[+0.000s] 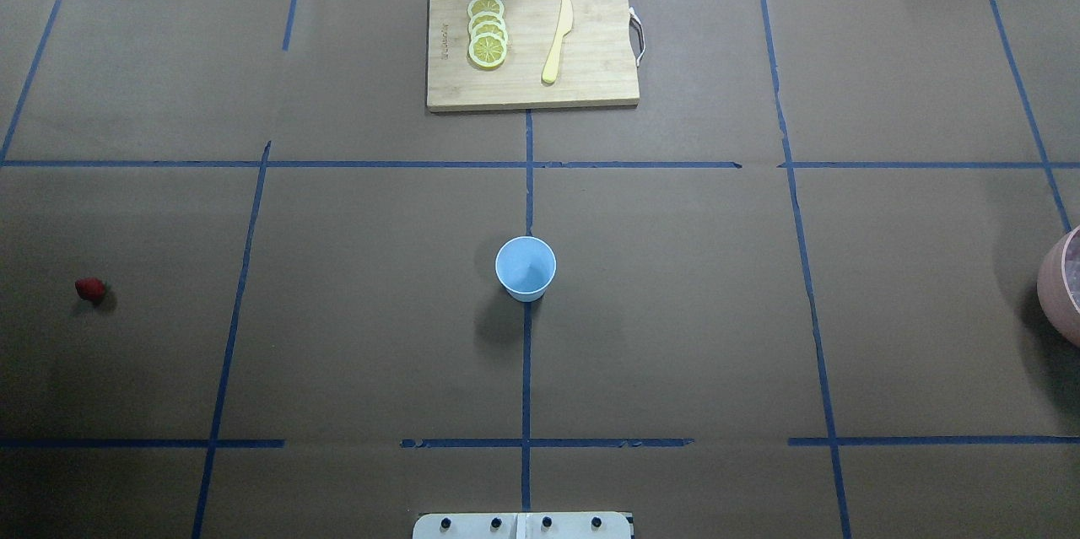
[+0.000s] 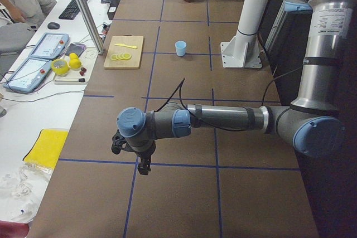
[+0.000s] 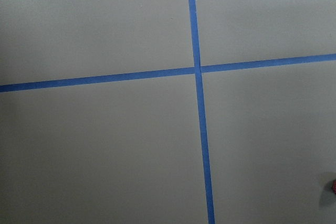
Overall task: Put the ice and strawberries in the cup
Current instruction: 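Lower the right gripper over the pink bowl of ice cubes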
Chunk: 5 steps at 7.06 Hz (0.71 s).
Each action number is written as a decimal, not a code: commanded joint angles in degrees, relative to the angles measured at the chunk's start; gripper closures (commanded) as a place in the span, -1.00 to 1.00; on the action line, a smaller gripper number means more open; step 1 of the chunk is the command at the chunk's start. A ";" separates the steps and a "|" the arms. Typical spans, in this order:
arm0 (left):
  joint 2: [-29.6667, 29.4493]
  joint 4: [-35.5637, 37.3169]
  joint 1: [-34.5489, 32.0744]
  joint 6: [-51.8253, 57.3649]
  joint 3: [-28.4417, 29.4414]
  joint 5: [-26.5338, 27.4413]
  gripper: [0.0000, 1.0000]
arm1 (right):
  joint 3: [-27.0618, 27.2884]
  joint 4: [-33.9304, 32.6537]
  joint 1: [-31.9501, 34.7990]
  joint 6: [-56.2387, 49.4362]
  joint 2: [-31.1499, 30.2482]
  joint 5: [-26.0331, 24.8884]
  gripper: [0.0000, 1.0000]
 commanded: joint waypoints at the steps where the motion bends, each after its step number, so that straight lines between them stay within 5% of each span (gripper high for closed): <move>1: 0.02 -0.15 0.00 0.09 -0.12 0.01 -1.00 | 0.00 -0.01 -0.04 0.09 0.09 0.06 -1.00; 5: 0.46 -0.32 0.09 -0.18 0.14 0.01 -1.00 | 6.21 -0.19 -3.00 -0.09 -0.87 0.06 -1.00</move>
